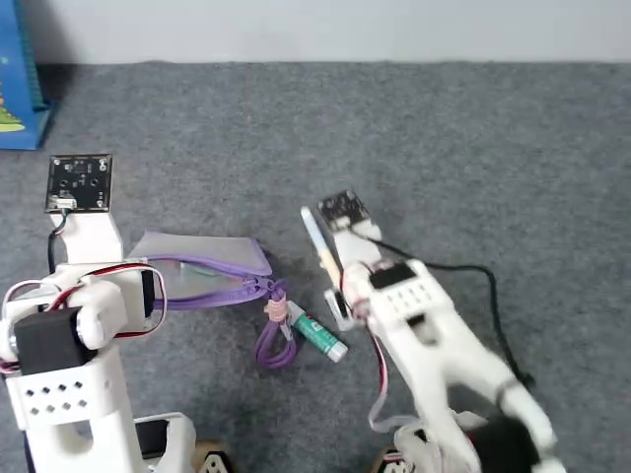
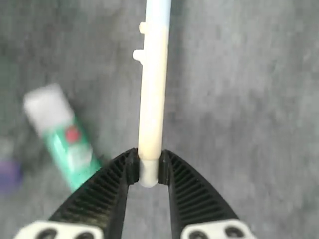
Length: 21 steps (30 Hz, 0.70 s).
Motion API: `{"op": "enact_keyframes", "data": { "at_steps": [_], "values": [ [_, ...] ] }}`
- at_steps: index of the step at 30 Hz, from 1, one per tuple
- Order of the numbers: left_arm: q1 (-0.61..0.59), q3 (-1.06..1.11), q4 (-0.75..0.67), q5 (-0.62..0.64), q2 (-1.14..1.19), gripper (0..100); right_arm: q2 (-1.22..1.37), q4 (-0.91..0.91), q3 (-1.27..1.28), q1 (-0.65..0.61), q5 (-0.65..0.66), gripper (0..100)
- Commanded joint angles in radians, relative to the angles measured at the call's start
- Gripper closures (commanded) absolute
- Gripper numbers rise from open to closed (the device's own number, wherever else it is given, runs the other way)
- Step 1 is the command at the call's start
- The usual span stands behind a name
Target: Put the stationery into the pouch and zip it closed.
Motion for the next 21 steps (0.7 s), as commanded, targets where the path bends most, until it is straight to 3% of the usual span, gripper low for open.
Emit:
{"op": "enact_keyframes", "data": {
  "at_steps": [1,8,14,21],
  "values": [
    [-0.002,-0.008,-0.008,-0.014,-0.002,99,-0.239,0.162,0.023,0.042,0.044,97.6],
    [-0.002,-0.008,-0.008,-0.014,-0.002,99,-0.476,0.272,0.023,0.120,0.044,70.7],
    [-0.002,-0.008,-0.008,-0.014,-0.002,99,-0.432,0.159,0.023,0.087,0.046,69.7],
    [-0.002,-0.008,-0.008,-0.014,0.000,99,-0.139,-0.107,-0.012,0.087,0.049,69.7]
  ]
}}
